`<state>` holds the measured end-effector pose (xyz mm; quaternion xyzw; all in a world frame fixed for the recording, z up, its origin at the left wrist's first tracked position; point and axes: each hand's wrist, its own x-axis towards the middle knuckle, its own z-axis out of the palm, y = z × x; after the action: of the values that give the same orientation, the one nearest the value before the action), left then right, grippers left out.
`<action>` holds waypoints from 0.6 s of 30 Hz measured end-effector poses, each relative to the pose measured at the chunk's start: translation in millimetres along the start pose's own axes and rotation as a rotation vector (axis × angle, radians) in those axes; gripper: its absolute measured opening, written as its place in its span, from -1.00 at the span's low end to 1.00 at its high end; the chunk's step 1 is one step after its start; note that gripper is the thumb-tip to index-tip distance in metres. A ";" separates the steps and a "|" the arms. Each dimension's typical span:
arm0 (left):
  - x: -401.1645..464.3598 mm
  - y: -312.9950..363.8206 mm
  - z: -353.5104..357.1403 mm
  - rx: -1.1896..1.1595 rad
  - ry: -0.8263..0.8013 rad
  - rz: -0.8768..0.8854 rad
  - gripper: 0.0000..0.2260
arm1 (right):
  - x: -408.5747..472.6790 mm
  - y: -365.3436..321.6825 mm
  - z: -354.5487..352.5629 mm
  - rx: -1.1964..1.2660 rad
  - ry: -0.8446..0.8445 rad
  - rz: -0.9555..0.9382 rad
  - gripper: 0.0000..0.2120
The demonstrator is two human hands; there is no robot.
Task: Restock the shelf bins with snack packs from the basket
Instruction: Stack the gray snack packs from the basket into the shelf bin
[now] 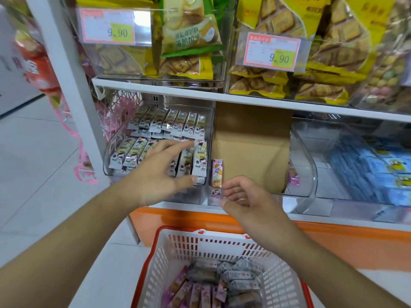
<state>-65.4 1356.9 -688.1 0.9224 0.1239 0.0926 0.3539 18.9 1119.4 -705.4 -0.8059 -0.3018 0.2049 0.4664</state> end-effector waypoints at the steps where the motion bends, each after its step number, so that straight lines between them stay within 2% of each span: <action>1: -9.5 -0.2 1.0 -0.005 0.021 0.010 -0.37 | -3.2 2.9 -0.8 -0.013 -0.016 0.009 -0.87; 5: -46.3 -6.7 17.0 -0.063 0.077 -0.010 -0.56 | -14.2 30.8 0.1 -0.059 -0.052 0.100 -0.91; 7: -65.9 -17.5 36.7 -0.039 0.063 -0.063 -0.58 | -19.8 52.5 6.2 -0.100 -0.087 0.180 -0.91; 13: -126.6 -92.6 126.9 0.187 -0.180 -0.364 -0.28 | -38.9 147.3 34.1 -0.315 -0.218 0.325 -0.88; 16: -150.5 -128.4 164.4 0.140 -0.236 -0.582 -0.18 | -44.2 192.4 47.6 -0.383 -0.280 0.411 -0.79; 18: -161.1 -140.9 183.3 0.055 -0.228 -0.638 -0.16 | -45.3 217.3 57.7 -0.421 -0.331 0.465 -0.69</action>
<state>-194.4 1295.4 -930.9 0.8508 0.3684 -0.1298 0.3516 14.5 1041.8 -921.2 -0.8873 -0.2175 0.3668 0.1756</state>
